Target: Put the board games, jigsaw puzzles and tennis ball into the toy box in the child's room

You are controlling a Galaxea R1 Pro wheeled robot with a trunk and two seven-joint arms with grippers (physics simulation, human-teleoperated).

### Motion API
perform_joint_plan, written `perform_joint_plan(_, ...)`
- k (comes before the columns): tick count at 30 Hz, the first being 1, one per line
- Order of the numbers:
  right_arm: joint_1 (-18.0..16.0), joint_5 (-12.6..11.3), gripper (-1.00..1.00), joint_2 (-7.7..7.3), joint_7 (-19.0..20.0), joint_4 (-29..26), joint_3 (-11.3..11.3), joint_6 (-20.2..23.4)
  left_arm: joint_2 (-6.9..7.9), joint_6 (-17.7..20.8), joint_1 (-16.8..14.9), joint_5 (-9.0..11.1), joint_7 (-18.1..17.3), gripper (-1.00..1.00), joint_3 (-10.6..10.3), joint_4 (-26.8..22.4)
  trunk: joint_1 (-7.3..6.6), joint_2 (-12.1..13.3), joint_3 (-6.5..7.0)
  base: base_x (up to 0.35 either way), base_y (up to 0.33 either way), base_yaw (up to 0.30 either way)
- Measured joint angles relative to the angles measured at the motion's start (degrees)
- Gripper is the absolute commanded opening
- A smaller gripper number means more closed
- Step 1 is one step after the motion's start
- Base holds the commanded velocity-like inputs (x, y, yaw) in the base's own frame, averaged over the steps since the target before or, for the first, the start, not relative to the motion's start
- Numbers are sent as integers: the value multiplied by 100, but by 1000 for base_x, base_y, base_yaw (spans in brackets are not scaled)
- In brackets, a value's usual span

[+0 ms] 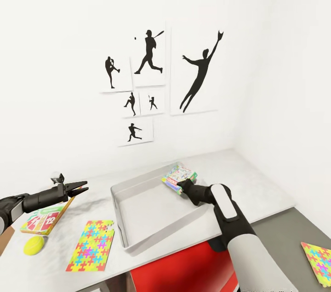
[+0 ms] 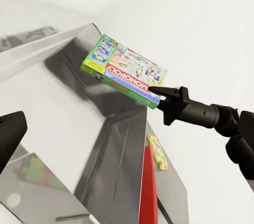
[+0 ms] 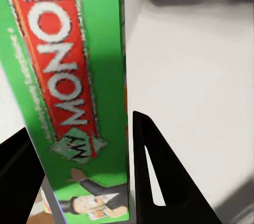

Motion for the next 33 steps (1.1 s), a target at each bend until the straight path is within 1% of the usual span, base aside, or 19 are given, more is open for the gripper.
perform_joint_plan(3,-23,-66,-100,16,-144,5,1,2,0,0,3,0,0,100,-1,0,0,0,0,0,0,0)
perform_joint_plan(8,-47,-102,-100,78,-317,4,1,-1,0,0,3,0,0,100,-1,0,0,0,0,0,0,0)
perform_joint_plan(12,-180,-169,-100,97,-538,81,-4,-3,0,0,3,0,0,100,-1,0,0,0,0,0,0,0)
perform_joint_plan(15,-286,-470,-100,97,-724,209,1,-43,0,0,3,0,0,100,0,0,0,0,0,0,0,0)
perform_joint_plan(18,-357,-618,-100,97,-847,315,2,-99,0,0,5,0,0,100,0,0,0,0,0,0,0,0)
perform_joint_plan(20,-376,-666,-100,97,-880,366,2,-152,0,0,4,0,0,100,0,0,0,0,0,0,0,0)
perform_joint_plan(26,-395,-712,-100,97,-914,421,37,-430,4,0,2,0,0,100,0,0,0,0,0,0,0,0)
perform_joint_plan(33,-396,-724,-100,97,-929,427,58,-508,8,0,1,0,0,100,0,0,0,0,0,0,0,0)
